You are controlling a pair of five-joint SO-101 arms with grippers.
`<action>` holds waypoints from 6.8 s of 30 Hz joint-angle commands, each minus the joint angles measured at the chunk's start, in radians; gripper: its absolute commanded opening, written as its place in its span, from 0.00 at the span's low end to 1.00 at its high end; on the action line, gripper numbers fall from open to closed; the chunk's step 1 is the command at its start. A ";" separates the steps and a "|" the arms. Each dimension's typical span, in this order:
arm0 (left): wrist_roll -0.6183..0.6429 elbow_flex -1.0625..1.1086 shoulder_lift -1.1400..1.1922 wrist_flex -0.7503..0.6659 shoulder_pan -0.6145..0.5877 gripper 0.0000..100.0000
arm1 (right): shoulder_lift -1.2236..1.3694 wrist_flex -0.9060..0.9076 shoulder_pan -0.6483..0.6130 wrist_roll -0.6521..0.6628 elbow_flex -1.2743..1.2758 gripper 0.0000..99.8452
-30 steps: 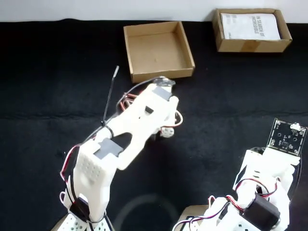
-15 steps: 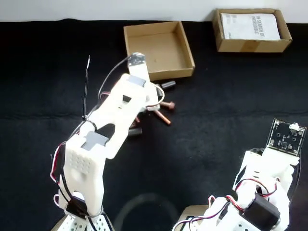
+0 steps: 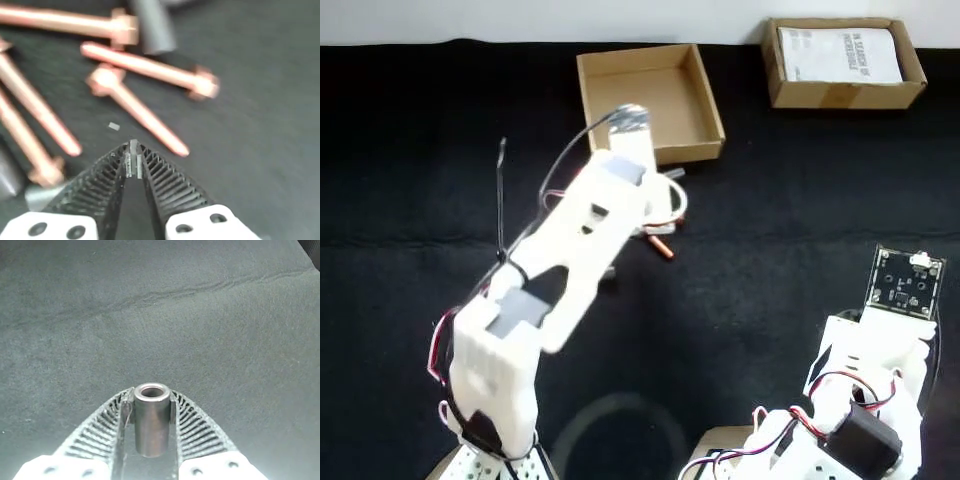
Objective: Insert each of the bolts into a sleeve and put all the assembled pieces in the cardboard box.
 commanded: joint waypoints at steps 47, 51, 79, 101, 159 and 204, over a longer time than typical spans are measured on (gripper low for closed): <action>0.104 -0.039 0.197 -0.143 -0.133 0.17 | -0.004 0.022 -0.070 0.011 0.004 0.01; 0.107 -0.047 0.220 -0.143 -0.153 0.17 | -0.004 -0.007 -0.070 0.012 0.044 0.01; -0.298 -0.018 -0.335 0.236 -0.105 0.01 | -0.013 -0.441 -0.668 -0.442 0.427 0.01; -0.333 1.029 -1.692 -0.180 -0.107 0.01 | -0.013 -0.460 -1.017 -0.631 0.180 0.01; -0.098 0.763 -1.184 -0.387 0.174 0.01 | -0.176 -0.467 -1.026 -0.532 0.367 0.01; -0.149 0.886 -1.181 -0.523 0.252 0.01 | -0.180 -0.466 -1.027 -0.528 0.383 0.01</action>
